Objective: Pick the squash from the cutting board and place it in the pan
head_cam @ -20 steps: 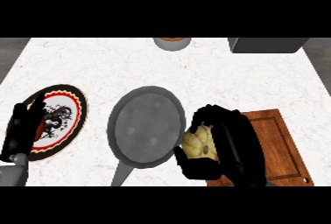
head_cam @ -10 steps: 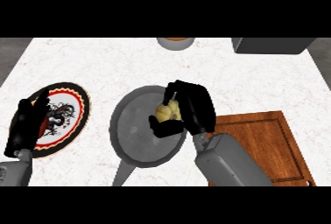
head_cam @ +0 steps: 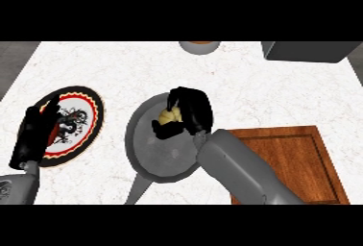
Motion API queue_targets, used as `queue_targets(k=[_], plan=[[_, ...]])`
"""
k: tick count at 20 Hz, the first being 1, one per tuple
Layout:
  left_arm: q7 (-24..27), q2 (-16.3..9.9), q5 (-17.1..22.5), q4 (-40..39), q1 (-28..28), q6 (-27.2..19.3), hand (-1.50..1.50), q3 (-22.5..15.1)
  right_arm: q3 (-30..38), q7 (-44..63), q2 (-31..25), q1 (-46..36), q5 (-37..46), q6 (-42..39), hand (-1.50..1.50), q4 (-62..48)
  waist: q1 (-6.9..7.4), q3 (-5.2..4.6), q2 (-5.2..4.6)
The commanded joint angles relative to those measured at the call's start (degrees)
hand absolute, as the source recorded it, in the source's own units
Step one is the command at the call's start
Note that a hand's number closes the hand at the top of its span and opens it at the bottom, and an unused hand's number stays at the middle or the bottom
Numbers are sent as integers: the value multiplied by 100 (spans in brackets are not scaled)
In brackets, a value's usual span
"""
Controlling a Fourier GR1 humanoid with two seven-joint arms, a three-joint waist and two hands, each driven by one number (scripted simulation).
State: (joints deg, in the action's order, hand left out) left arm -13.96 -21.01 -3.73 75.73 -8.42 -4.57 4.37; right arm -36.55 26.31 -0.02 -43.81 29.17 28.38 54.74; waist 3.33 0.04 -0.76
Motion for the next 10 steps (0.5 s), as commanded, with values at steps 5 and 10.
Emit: queue_targets(k=[5,10], plan=[[171,118,-143,-320,-445,21,0,-125,-350,-728,2,-382,-2040,458,-150,-974,287,3,-114],[185,116,-81,-280,-405,132,0,-114,-741,-1486,1,-320,-2662,948,-150,-1263,371,7,-105]])
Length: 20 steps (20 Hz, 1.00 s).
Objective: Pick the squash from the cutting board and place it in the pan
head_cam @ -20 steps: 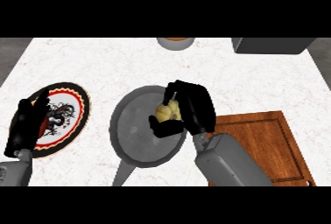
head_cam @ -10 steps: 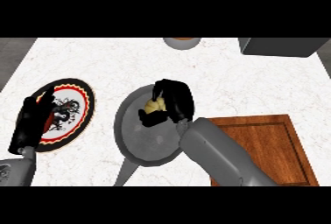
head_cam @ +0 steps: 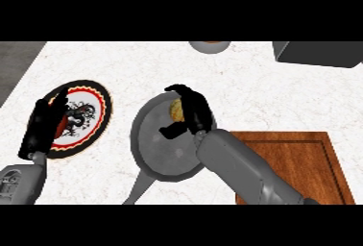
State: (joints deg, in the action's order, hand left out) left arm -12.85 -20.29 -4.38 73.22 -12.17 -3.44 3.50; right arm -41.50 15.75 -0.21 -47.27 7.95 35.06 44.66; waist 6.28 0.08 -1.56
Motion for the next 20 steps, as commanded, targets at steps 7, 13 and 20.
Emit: queue_targets(k=[7,13,20], plan=[[-164,131,-147,-32,-156,-184,0,-45,-243,-1420,21,65,-1431,1062,-150,-50,-1,9,0],[59,-57,41,-282,-71,12,0,234,43,-1943,21,-175,-2167,1632,-150,-142,-170,-1,37],[18,60,-139,-144,322,-264,0,282,701,-2250,21,-147,-2466,1624,-150,-488,-532,-6,135]])
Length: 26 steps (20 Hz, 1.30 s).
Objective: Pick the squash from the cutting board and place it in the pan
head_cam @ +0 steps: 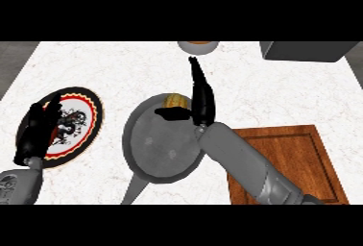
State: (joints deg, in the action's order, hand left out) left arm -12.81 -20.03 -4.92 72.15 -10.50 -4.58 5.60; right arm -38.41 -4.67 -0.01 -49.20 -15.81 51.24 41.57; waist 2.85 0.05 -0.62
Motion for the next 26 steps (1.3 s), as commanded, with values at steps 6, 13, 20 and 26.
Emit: queue_targets(k=[6,13,20,26], plan=[[-154,-104,7,24,109,-58,0,273,527,-214,-1387,1306,-93,-634,-150,1706,-418,-6,101],[-68,-147,40,128,312,28,0,376,1011,161,-3150,2577,-475,-1702,-150,3633,-425,-9,102],[-220,-8,-11,495,425,66,0,293,1971,-426,-4159,4019,-879,-2829,-150,4475,-359,-5,82],[-308,-10,-48,888,703,187,0,361,2874,-807,-4378,4656,-964,-3756,-150,4390,-307,-5,73]])
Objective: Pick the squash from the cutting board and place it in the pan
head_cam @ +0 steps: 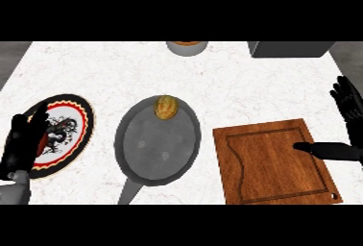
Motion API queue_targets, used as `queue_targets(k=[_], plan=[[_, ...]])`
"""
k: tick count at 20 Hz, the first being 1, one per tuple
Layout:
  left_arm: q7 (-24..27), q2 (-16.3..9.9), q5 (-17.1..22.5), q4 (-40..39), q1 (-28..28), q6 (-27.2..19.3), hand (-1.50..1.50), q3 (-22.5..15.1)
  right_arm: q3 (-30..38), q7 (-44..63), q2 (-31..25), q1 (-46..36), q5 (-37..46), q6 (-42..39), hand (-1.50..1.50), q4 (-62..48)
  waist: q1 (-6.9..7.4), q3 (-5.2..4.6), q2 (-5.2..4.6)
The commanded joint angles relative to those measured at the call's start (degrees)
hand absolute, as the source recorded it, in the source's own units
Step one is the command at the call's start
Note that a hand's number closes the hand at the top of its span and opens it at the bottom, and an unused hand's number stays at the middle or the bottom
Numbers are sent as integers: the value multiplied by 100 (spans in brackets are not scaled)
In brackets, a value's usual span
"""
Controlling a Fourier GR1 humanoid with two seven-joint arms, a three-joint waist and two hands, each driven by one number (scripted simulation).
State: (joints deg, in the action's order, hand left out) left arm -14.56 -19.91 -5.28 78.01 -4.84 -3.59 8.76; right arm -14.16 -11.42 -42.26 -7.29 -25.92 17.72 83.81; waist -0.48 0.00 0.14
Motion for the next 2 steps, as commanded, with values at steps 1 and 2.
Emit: queue_targets(k=[1,2], plan=[[48,-12,-47,-139,-137,8,0,102,585,-553,-233,895,-102,-555,-150,270,-21,0,-4],[132,15,-88,-224,-131,13,0,83,740,-824,-195,824,-88,-846,-150,-251,2,1,-11]])
